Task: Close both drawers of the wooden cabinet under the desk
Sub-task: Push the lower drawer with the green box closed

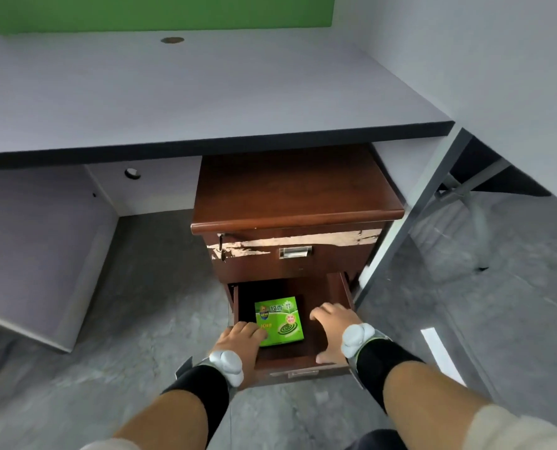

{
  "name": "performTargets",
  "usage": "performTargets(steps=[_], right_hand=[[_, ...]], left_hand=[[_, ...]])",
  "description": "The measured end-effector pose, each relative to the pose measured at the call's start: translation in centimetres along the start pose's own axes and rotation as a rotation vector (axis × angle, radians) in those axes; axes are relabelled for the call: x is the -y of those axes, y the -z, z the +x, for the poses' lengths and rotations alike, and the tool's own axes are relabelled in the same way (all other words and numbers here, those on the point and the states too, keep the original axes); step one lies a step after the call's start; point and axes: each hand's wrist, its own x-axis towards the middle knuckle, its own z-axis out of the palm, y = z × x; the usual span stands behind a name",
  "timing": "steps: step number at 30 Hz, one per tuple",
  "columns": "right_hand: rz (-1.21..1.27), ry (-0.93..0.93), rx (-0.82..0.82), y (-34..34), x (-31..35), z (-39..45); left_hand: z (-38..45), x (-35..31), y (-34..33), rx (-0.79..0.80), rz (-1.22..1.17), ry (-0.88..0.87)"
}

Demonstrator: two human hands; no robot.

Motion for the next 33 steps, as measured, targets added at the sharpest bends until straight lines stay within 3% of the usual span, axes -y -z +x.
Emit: performTargets(steps=[4,13,21,27,33], right_hand=[[-0.023,0.001,0.063,-3.7,0.0,0.8],[-0.052,-0.023,0.075,-5.9,-1.4,2.1],[0.015,-0.112,0.002,-5.2,-2.4,3.6],[-0.037,-0.199,-0.162,-4.3,-2.7,4.4],[0.029,-0.307,-0.124,-3.4,-2.5,5.7]], left_hand=[[0.4,0.4,-3.0,0.059,0.026,-0.001],[2.4,1.1,-4.1,0.002,0.063,0.010],[4.4,1.1,-2.4,-0.139,0.093,0.056],[5.9,0.3,0.4,-0.283,0.097,0.010],[5.6,-0.8,-0.2,0.029,-0.115,0.058]])
